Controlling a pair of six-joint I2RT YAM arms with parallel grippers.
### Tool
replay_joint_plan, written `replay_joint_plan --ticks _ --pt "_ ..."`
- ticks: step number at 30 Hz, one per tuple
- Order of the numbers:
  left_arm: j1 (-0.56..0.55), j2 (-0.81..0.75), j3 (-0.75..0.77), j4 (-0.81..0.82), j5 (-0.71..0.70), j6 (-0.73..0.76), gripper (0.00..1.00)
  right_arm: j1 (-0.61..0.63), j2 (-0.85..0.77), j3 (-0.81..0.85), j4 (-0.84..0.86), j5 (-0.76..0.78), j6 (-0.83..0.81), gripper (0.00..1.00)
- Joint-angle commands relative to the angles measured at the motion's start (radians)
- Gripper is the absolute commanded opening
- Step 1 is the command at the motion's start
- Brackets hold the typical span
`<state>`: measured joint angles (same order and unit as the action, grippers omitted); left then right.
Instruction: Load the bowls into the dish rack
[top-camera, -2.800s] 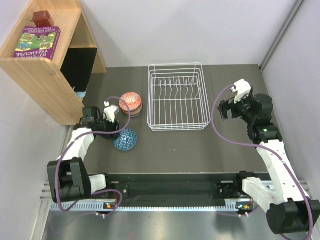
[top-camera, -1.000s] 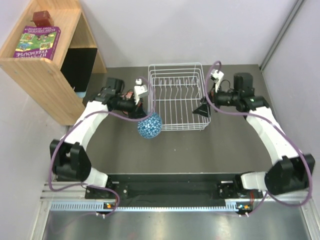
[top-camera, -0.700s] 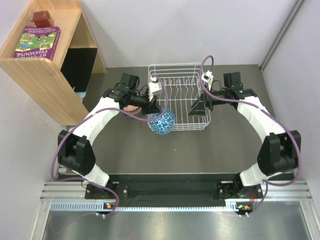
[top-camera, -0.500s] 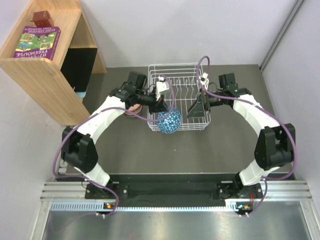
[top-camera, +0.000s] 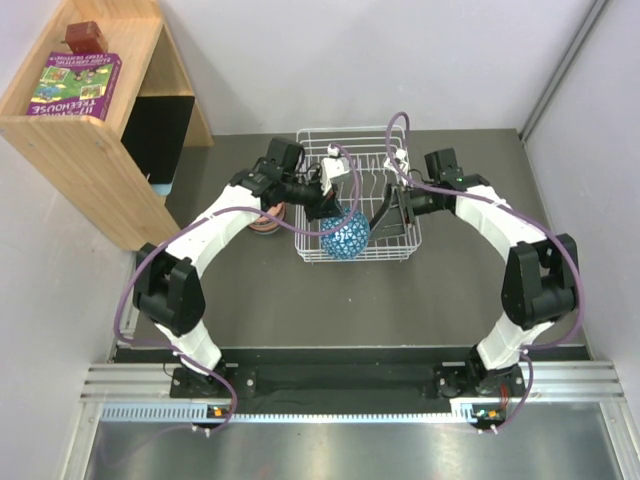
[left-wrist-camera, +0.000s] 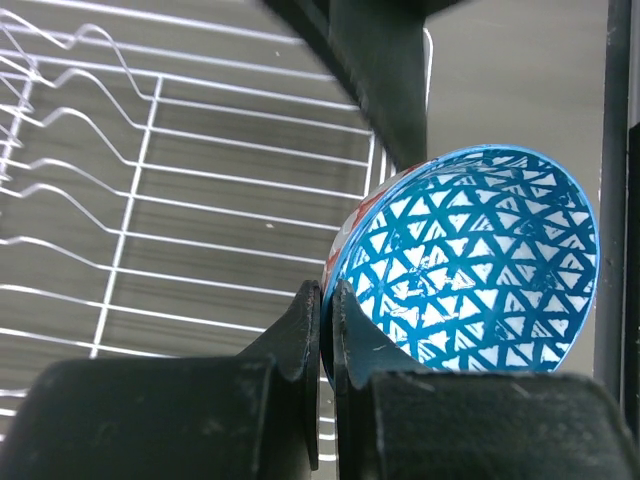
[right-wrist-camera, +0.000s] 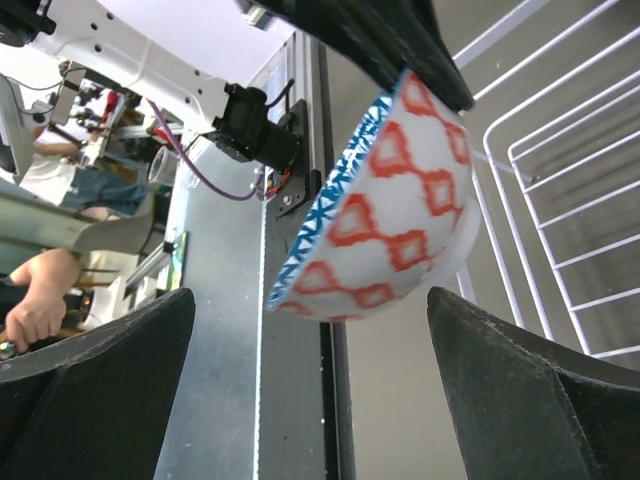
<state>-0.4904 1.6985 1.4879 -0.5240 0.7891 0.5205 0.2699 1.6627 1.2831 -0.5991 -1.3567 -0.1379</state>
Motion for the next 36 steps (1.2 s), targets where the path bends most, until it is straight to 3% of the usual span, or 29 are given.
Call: replay_joint_plan --ticks 1,16,36 --pt "-0.019 -0.019 0.064 0.050 -0.001 -0.028 0.00 0.019 0.049 0.067 -0.036 -0.059 -0.057 1.00" --pt "-0.059 -0.068 0.026 0.087 -0.077 -0.057 0.00 0.017 0.189 0.245 -0.361 -0.131 -0.327 1.00" --pt "-0.080 -0.151 -0.035 0.119 -0.149 -0.085 0.00 -0.054 0.244 0.263 -0.358 -0.139 -0.301 1.00"
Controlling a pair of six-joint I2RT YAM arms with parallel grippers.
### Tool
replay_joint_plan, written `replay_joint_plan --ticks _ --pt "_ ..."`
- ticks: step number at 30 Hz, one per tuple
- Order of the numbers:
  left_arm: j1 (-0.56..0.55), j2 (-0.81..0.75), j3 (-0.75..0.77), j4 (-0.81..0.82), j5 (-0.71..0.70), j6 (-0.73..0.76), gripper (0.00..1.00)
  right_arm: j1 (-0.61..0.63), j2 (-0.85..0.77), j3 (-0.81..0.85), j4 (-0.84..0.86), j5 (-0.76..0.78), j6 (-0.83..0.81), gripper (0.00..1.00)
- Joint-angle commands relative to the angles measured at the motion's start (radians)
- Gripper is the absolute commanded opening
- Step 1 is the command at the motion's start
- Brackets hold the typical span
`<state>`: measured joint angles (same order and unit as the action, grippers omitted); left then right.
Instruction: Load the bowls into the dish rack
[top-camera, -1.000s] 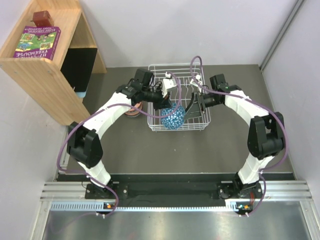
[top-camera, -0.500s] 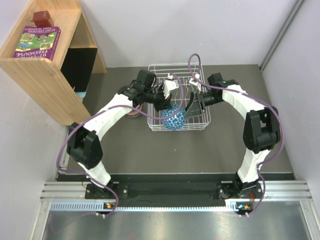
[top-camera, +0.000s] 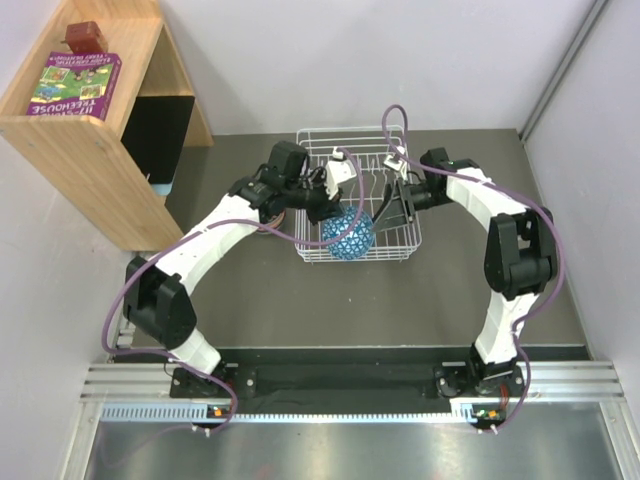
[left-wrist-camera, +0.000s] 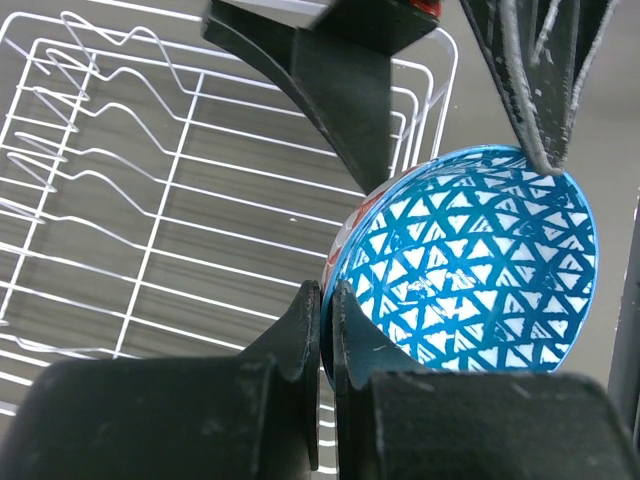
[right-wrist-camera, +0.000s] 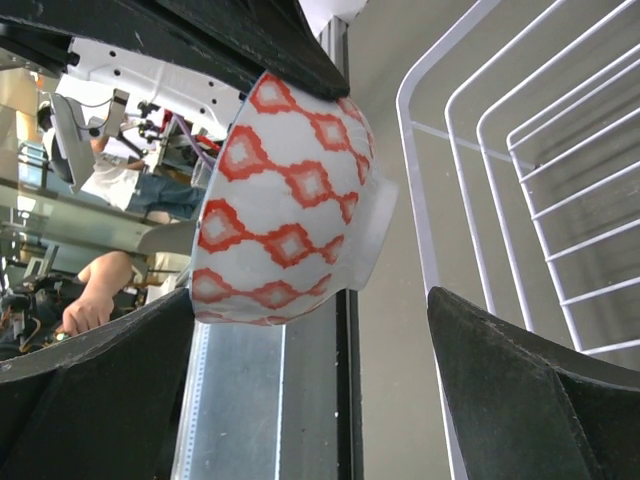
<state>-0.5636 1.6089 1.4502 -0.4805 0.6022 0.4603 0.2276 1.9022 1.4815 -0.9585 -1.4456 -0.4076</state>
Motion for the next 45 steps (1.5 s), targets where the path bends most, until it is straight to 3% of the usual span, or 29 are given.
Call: replay_joint_plan --ticks 1,21,33,43,45 --pt "-0.007 -0.058 0.006 0.075 0.038 -0.026 0.00 -0.013 0.008 0.077 -0.009 -0.055 -0.046 1.00" --pt "-0.045 -0.040 0.010 0.114 -0.091 -0.032 0.00 0.030 0.021 0.083 -0.079 -0.105 -0.105 1.00" --pt "-0.047 -0.035 0.007 0.122 -0.105 -0.032 0.00 0.061 0.041 0.091 -0.049 -0.153 -0.059 0.77" --pt "-0.048 -0.041 -0.004 0.129 -0.116 -0.032 0.00 0.058 0.086 0.122 -0.075 -0.170 -0.043 0.70" --pt "-0.051 -0.046 -0.008 0.129 -0.116 -0.031 0.00 0.056 0.086 0.123 -0.085 -0.170 -0.056 0.61"
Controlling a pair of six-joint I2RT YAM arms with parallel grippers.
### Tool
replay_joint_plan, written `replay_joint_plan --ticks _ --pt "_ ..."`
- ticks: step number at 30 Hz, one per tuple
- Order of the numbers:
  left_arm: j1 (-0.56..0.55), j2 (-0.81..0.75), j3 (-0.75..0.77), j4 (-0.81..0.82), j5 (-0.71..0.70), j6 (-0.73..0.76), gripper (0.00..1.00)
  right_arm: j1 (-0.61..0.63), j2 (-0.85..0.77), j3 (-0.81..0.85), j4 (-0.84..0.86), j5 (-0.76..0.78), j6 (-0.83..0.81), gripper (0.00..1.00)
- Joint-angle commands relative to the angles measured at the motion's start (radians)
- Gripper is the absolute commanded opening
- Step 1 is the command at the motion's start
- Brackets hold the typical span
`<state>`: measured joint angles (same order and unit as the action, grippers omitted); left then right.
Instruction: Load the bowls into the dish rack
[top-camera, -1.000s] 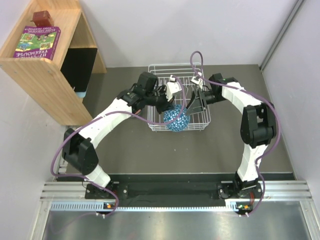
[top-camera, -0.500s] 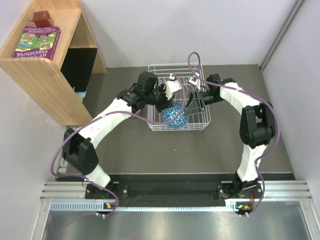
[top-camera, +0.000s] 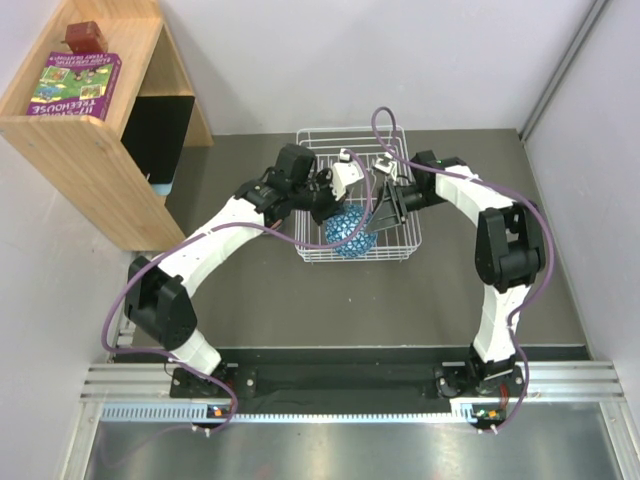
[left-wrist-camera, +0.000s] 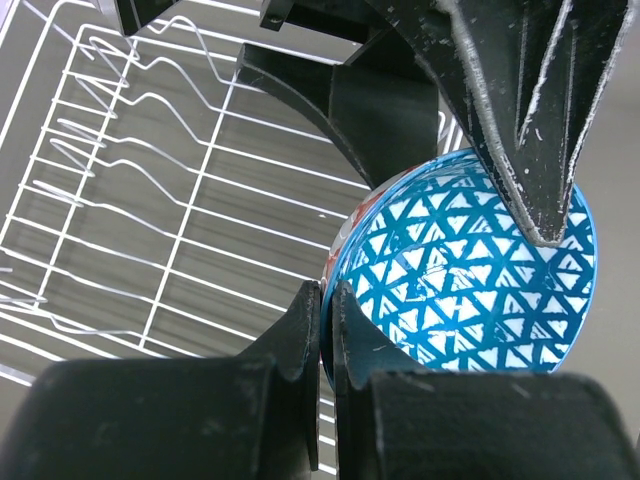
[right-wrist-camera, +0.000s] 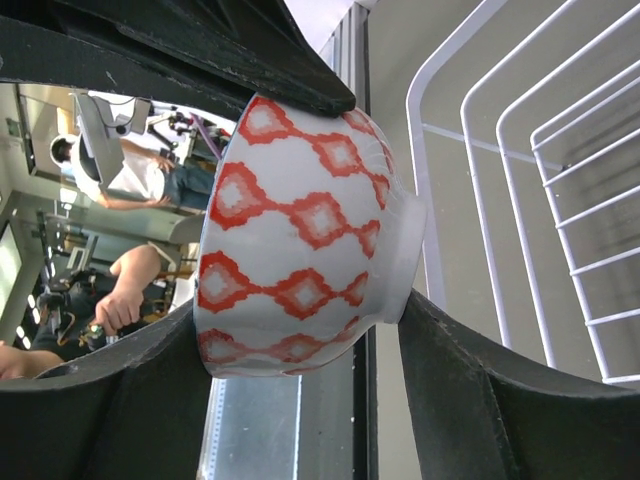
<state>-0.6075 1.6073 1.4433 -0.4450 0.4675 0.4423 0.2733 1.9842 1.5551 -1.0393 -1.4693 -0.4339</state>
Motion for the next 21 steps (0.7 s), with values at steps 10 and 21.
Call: replay_joint_plan --ticks 10,21 --pt "-0.009 -0.044 -0.020 0.097 0.022 -0.008 0.00 0.010 -0.005 0.056 -0.027 -0.146 -0.055 0.34" --pt "-0.020 -0.040 -0.020 0.077 0.031 0.001 0.27 0.012 -0.005 0.065 -0.038 -0.146 -0.074 0.00"
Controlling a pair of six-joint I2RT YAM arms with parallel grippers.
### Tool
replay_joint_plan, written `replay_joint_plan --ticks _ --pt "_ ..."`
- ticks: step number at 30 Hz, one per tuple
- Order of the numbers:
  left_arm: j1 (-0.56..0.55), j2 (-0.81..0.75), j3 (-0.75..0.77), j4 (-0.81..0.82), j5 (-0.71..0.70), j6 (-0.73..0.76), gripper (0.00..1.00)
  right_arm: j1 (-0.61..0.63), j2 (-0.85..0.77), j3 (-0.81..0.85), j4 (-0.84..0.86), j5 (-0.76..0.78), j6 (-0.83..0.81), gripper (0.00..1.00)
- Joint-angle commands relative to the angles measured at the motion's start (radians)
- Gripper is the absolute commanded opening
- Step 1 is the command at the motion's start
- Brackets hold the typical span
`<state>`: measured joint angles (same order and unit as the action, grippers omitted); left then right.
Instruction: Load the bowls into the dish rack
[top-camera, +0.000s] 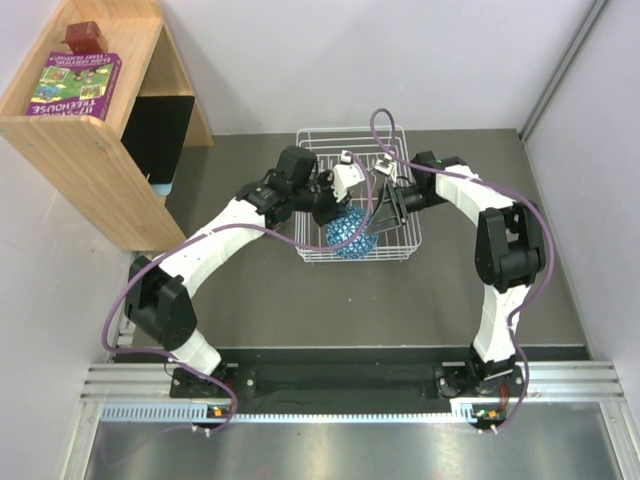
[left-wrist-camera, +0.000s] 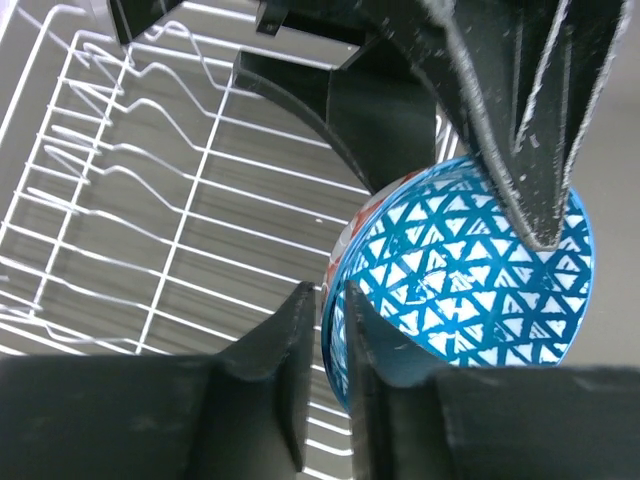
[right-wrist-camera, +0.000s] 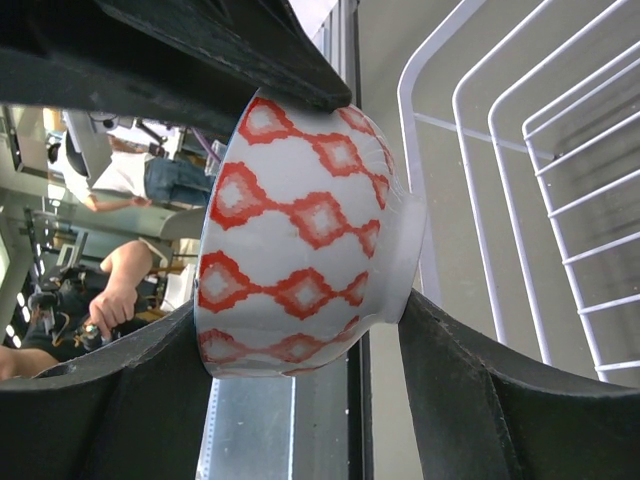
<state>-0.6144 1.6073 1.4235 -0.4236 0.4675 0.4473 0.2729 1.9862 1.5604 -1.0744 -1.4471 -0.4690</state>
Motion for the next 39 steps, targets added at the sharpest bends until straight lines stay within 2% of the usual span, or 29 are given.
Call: replay_joint_plan --ticks 1,2,4,7,11,15,17,18,27,31,34,37,39 --pt "-0.013 -0.040 0.000 0.055 0.034 -0.005 0.30 0.011 -0.006 0.058 -0.004 -0.168 -0.040 0.00" --pt "-0.013 -0.038 0.000 0.051 0.039 -0.001 0.39 0.012 -0.007 0.058 -0.002 -0.167 -0.040 0.00" --pt "-0.015 -0.040 -0.001 0.051 0.045 -0.002 0.46 0.009 -0.007 0.058 -0.001 -0.165 -0.043 0.00" --pt "-0.016 -0.037 -0.001 0.051 0.046 -0.004 0.49 0.011 -0.006 0.058 0.001 -0.159 -0.045 0.00" --pt "-0.015 -0.047 -0.005 0.083 -0.021 -0.045 0.60 0.008 -0.012 0.063 0.005 -0.119 -0.048 0.00" --pt "0.016 -0.063 0.015 0.100 -0.116 -0.105 0.81 -0.003 -0.026 0.073 0.001 -0.076 -0.049 0.00" --pt "0.048 -0.078 0.012 0.123 -0.139 -0.142 0.88 -0.011 -0.030 0.082 -0.002 -0.061 -0.048 0.00" --pt "0.060 -0.083 0.009 0.129 -0.141 -0.151 0.98 -0.014 -0.032 0.089 -0.004 -0.055 -0.048 0.00" --pt "0.274 -0.171 -0.073 0.235 -0.041 -0.306 0.99 -0.047 -0.036 0.144 -0.007 0.034 -0.037 0.00" --pt "0.361 -0.236 -0.152 0.273 -0.013 -0.337 0.99 -0.061 -0.023 0.184 0.056 0.150 0.036 0.00" --pt "0.395 -0.260 -0.207 0.270 -0.006 -0.326 0.99 -0.063 -0.058 0.149 0.245 0.250 0.205 0.00" --pt "0.415 -0.283 -0.256 0.256 -0.015 -0.311 0.99 -0.064 -0.136 0.072 0.608 0.359 0.424 0.00" --pt "0.426 -0.300 -0.310 0.269 -0.024 -0.312 0.99 -0.063 -0.145 0.076 0.680 0.422 0.518 0.00"
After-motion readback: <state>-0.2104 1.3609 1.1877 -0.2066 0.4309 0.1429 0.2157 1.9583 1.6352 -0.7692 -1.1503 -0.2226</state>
